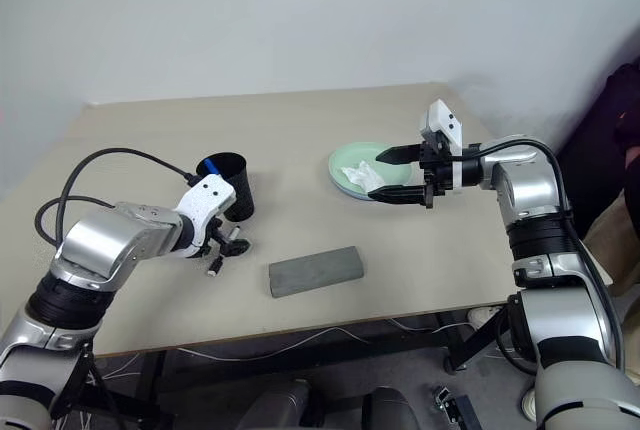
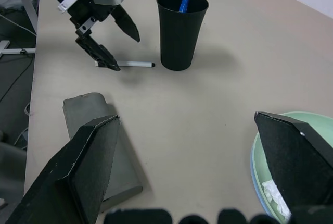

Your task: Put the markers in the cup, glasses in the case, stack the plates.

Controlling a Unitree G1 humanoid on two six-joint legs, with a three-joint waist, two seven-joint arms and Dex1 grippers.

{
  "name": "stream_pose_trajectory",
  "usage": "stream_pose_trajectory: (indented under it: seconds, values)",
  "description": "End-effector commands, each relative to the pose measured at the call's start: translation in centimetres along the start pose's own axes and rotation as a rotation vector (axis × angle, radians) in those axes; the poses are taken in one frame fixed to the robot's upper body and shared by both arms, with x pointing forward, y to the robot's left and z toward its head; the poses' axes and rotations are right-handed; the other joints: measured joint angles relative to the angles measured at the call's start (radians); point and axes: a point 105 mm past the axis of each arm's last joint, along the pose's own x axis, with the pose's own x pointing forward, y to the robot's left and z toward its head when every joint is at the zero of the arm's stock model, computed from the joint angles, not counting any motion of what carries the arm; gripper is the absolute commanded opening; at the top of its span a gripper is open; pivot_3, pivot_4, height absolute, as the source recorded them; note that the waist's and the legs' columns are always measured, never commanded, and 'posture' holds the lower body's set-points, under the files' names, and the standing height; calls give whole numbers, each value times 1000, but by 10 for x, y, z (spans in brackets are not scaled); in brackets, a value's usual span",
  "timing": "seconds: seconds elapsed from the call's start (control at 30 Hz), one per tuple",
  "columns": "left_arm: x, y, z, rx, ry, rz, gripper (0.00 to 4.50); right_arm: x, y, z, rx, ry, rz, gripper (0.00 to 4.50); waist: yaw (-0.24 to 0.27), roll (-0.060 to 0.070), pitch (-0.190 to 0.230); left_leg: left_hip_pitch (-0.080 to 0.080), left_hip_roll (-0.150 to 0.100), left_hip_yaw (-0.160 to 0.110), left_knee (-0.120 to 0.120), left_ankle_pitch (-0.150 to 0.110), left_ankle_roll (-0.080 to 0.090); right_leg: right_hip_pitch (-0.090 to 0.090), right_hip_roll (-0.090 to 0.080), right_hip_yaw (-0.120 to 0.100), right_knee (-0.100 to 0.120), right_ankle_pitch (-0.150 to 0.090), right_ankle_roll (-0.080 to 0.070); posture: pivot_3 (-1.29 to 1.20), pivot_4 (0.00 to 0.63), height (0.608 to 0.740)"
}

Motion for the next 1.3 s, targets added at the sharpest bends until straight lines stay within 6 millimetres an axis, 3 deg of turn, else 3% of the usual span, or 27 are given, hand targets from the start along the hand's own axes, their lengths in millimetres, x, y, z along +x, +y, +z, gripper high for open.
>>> stream_pose_trajectory:
  seconds: [0.03,0.17,0.8,0.9,1.17,1.3]
  values:
    - [-5,13,7,-39,-19,51,4452,-3,-3,15,-51,-18,-9,4500,0,0,0,0,0,0,0,0,0,0,0,0,0,0,0,0,0,727]
    - [1,14,-2,-117,30,43,4452,0,-1,15,-51,-18,2,4500,0,0,0,0,0,0,0,0,0,0,0,0,0,0,0,0,0,727]
    - [15,10,-17,-149,107,50,4452,2,0,16,-54,-24,9,4500,0,0,0,0,0,0,0,0,0,0,-1,0,0,0,0,0,0,727]
    - [17,9,-19,-153,114,50,3881,1,0,18,-59,-28,9,4500,0,0,0,0,0,0,0,0,0,0,-1,0,0,0,0,0,0,727]
    - [19,8,-22,-144,121,50,1174,0,-1,19,-64,-33,7,4500,-7,0,0,0,0,0,0,0,-1,0,-1,0,1,2,-3,0,0,727]
    - [19,9,-21,-103,110,56,1174,0,0,19,-66,-30,9,4500,-8,0,0,1,0,0,-1,0,-1,0,-1,-1,1,2,-3,0,0,727]
